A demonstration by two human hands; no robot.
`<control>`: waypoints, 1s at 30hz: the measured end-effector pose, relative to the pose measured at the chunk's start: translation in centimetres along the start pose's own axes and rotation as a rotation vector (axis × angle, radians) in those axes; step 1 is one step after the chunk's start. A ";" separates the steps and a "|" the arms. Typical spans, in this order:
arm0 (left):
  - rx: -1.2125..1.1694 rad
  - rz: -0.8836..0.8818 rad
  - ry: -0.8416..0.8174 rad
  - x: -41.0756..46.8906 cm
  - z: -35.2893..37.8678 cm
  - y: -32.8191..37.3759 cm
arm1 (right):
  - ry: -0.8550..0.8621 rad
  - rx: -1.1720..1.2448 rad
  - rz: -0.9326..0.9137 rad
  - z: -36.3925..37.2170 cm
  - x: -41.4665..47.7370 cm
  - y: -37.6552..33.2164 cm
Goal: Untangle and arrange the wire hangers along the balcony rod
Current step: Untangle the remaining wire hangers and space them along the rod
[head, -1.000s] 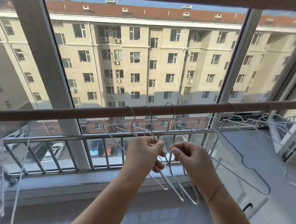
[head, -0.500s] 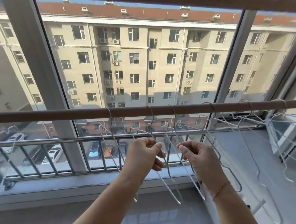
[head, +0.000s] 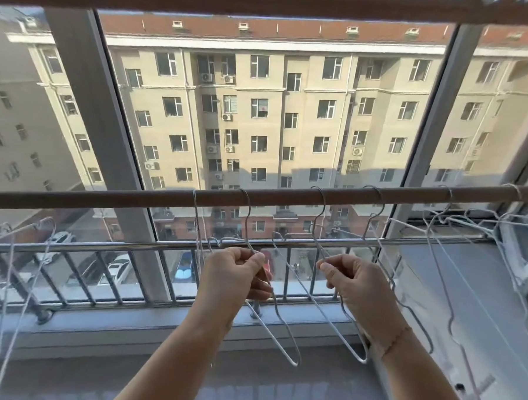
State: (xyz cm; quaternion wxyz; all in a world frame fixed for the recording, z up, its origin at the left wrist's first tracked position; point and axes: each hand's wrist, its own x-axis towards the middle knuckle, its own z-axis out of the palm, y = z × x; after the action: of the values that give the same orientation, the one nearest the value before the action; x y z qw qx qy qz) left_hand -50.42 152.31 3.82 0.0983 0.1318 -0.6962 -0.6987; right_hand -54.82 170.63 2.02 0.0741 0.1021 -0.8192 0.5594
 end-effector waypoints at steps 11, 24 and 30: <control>-0.002 0.129 0.175 -3.7 -3.6 1.1 | 0.238 -0.214 -0.289 -1.1 -2.7 -3.3; 0.314 0.347 0.886 -6.8 -20.3 0.5 | -0.056 -0.124 -0.388 9.6 -7.0 -8.4; 0.465 0.322 0.802 -5.2 -25.0 0.5 | 0.022 -0.292 -0.222 14.6 -7.0 -8.1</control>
State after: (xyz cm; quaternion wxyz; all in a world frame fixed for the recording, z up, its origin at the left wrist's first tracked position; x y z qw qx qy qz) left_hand -37.52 130.29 4.66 0.4334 0.2994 -0.7528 -0.3948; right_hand -46.16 154.72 2.39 0.1584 0.1739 -0.8745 0.4242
